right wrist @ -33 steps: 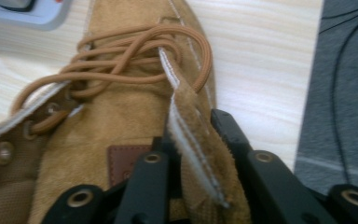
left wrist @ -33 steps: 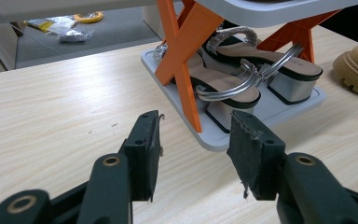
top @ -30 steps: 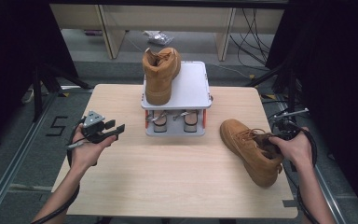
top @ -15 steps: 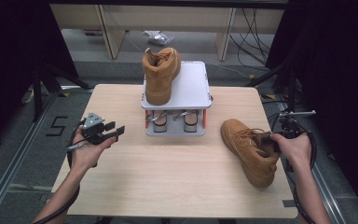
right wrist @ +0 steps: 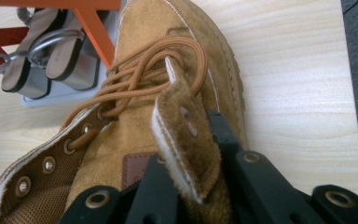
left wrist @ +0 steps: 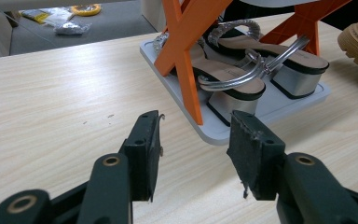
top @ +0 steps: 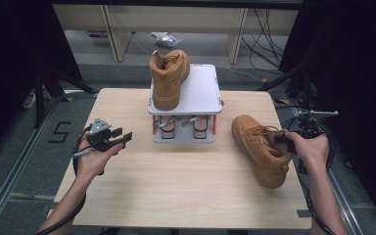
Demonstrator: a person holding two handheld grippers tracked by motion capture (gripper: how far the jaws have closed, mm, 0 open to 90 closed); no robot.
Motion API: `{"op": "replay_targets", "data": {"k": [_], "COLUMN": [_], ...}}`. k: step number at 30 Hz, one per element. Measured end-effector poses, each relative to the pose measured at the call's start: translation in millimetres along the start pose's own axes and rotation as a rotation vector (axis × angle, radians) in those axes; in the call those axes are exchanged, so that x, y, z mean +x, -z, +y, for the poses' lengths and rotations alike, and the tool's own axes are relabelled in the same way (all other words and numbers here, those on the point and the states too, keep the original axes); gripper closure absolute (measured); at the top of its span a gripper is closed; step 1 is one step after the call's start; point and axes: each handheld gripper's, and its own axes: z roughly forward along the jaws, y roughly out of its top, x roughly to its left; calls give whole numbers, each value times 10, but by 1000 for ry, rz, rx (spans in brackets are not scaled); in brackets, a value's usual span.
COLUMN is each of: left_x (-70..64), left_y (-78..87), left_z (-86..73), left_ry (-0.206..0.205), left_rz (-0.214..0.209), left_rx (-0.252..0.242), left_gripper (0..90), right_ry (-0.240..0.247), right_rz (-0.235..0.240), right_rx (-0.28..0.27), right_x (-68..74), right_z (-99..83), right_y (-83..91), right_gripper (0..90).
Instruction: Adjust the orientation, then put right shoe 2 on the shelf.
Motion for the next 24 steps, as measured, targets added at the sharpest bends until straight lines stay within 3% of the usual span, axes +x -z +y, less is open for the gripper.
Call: {"op": "replay_targets", "data": {"k": [5,6,8,10,11,13,14,15,17,18,19,20,21,22,24], "left_x": [-17,-18,-15,-8,-4,-1,-1,-6,-8,-11,-12,-15,-18,-23,-26], "left_y": [27,31,33,28,24,16,14,15,17,23,29,37,50,61,82], "left_z": [-16,-23,-36,-49,-54,-62,-64,-64,-64,-62,-63,-61,-59,-59,-62], "left_ry": [-4,-1,-1,3,5,8,10,7,6,4,6,6,1,0,-1], "left_rz": [-4,-4,-3,-4,-2,0,-3,1,-3,0,-1,-2,-2,-3,-7], "left_rx": [-9,-9,-7,-3,-2,-2,-1,1,2,3,1,0,1,-3,-6], "left_gripper": [529,529,529,528,528,527,527,527,527,526,526,526,526,526,525], "right_ry": [12,-28,-20,-7,-17,-22,-74,-59,-57,-78,-60,-69,-40,-76,-80], "right_rz": [3,3,7,20,4,19,27,26,13,23,23,29,63,49,40], "right_rx": [-9,0,-8,-48,-3,-28,-5,-27,-23,-24,-38,-48,-64,-53,-58], "right_x": [4,26,28,12,27,30,67,58,63,75,62,65,38,74,84], "right_z": [11,18,28,23,57,62,71,73,94,95,102,104,110,112,121], "right_y": [-2,2,3,-27,14,6,25,24,52,60,62,69,74,85,95], "right_gripper": [847,847,847,846,846,846,846,846,846,846,846,846,846,846,846]}}
